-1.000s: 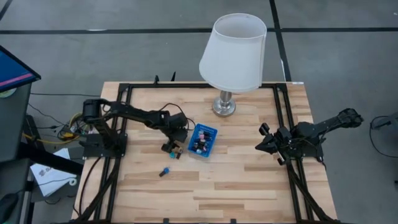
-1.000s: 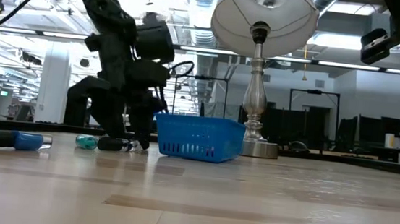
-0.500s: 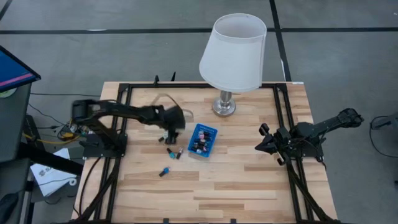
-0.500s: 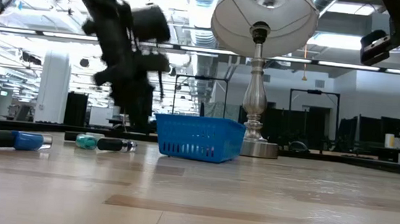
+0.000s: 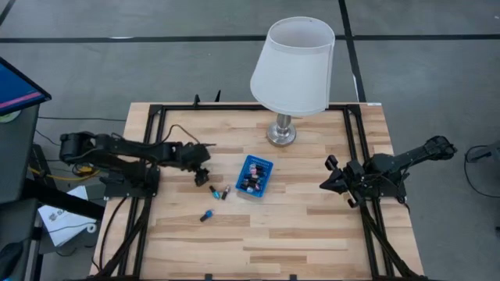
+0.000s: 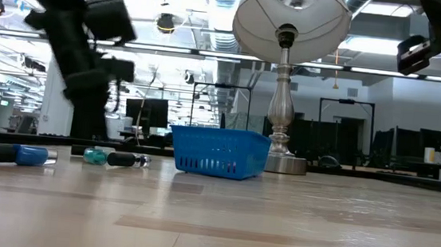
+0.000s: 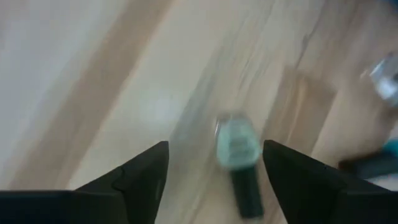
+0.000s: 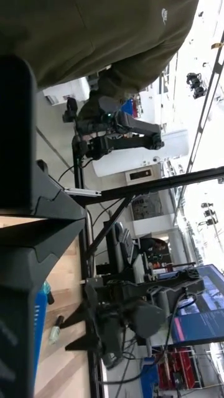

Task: Pick & Place Nail Polish
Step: Put the sky blue nail polish into the blue basket

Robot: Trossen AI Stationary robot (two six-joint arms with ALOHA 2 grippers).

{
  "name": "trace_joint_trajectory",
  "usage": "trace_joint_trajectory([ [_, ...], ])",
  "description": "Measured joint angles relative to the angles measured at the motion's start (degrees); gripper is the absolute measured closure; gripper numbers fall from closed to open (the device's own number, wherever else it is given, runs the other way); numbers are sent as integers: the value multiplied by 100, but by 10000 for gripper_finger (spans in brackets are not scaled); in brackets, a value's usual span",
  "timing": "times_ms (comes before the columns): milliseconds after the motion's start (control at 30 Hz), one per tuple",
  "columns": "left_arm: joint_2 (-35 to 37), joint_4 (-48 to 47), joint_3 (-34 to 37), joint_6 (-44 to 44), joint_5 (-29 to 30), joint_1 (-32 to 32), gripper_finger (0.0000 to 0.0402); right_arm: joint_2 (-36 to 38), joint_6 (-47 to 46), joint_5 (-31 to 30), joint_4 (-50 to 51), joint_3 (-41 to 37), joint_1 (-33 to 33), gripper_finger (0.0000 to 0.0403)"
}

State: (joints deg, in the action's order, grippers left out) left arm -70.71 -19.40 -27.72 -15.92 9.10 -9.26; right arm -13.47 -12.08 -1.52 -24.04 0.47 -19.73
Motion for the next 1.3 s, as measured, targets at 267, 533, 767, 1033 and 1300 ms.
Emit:
trace_joint_trajectory([
  [267, -234, 426, 513, -111, 192, 156, 145, 0, 0, 0, 27, 0, 0, 403],
  [533, -371, 507, 547, -61, 174, 143, 239, 0, 0, 0, 27, 0, 0, 403],
  [767, -379, 501, 554, -53, 135, 134, 352, 0, 0, 0, 27, 0, -1, 403],
  [1033, -255, 321, 157, -65, -55, 143, 352, 0, 0, -2, 27, 0, 0, 403],
  [1300, -264, 1110, -1282, 211, -53, 285, 352, 0, 0, 0, 27, 0, -2, 403],
])
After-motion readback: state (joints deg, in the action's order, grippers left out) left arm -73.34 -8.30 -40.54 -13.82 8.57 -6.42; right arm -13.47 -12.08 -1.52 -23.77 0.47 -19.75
